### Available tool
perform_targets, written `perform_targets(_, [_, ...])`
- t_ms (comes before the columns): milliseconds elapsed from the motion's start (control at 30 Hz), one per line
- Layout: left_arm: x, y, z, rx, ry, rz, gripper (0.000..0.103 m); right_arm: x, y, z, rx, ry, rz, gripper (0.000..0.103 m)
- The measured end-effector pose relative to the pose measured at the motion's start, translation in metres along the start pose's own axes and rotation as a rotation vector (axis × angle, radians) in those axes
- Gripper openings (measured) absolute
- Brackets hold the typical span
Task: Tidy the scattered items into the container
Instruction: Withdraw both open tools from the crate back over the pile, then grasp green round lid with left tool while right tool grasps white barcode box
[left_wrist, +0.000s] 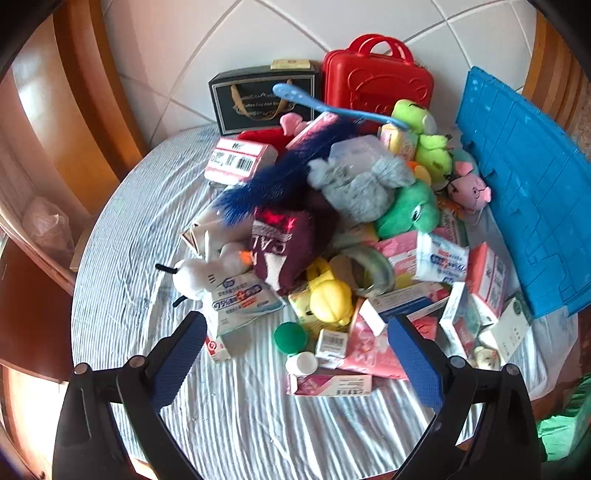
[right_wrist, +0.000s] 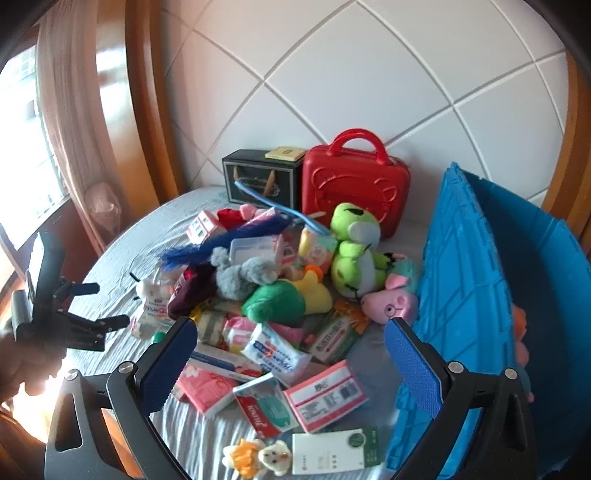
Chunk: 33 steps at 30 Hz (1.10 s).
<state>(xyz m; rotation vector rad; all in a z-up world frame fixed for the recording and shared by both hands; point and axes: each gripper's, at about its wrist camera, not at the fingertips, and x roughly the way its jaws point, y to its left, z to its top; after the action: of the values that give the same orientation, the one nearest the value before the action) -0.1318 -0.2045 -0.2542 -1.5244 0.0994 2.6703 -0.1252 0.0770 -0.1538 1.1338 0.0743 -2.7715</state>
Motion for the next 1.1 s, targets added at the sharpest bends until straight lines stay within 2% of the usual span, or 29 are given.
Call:
perform_targets(167, [0.041, 0.023, -0.018, 0.010, 0.070, -0.022, 0.100, 0.047, 0.046, -0.025, -0.044, 0.048, 0.057, 0.103])
perform_targets(433, [0.102, 0.022, -0.033, 0.114, 0.161, -0.114, 0.092, 0.116, 0.119, -0.076, -0.135, 0.146, 0.155, 0.103])
perform_targets(567, [0.125, 0.024, -0.035, 0.109, 0.192, -0.131, 0.088, 0.133, 0.137, -0.086, -0.149, 0.187, 0.170, 0.103])
perform_targets(700, [0.141, 0.024, -0.035, 0.088, 0.216, -0.168, 0.085, 0.139, 0.139, -0.090, -0.142, 0.211, 0.162, 0.103])
perform_targets(800, [0.155, 0.019, -0.037, 0.107, 0.242, -0.172, 0.078, 0.142, 0.137, -0.094, -0.143, 0.233, 0.154, 0.103])
perform_targets(933, [0.165, 0.017, -0.040, 0.106, 0.250, -0.171, 0.040, 0.148, 0.139, -0.097, -0.153, 0.246, 0.158, 0.103])
perform_targets(1100, [0.148, 0.027, -0.043, 0.089, 0.192, -0.169, 0.040, 0.164, 0.151, -0.100, -0.178, 0.261, 0.187, 0.103])
